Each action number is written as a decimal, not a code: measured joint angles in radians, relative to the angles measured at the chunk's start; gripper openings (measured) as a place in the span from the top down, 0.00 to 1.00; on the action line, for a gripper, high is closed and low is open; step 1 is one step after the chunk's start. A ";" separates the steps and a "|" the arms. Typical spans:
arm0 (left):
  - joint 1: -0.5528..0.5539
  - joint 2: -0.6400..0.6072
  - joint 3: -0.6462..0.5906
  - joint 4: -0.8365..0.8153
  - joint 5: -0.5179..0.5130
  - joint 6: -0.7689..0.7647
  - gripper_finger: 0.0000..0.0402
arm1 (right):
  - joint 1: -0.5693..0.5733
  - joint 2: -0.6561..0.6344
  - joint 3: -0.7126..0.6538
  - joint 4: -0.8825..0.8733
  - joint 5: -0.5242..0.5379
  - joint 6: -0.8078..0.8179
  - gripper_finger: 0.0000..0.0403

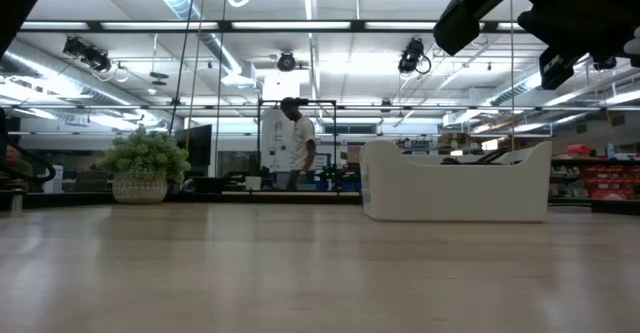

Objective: Pick and place USB-C Cables
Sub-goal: Put the blue charger cable into the white bin

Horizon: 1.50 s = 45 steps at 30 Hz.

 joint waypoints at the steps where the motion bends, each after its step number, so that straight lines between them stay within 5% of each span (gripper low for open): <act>1: -0.001 0.000 0.000 0.000 0.000 0.000 0.93 | 0.000 0.000 0.000 0.000 0.000 0.000 0.97; 14: 0.063 -0.078 -0.002 -0.123 -0.040 -0.002 0.94 | 0.000 0.000 0.000 0.005 0.000 0.000 0.97; 34: 0.459 -0.176 -0.001 -0.231 0.288 0.372 0.94 | 0.000 0.000 0.000 0.012 0.000 0.000 0.97; 45: 0.515 -0.172 -0.160 -0.150 0.359 0.424 0.94 | 0.000 0.000 0.000 0.012 0.000 0.000 0.97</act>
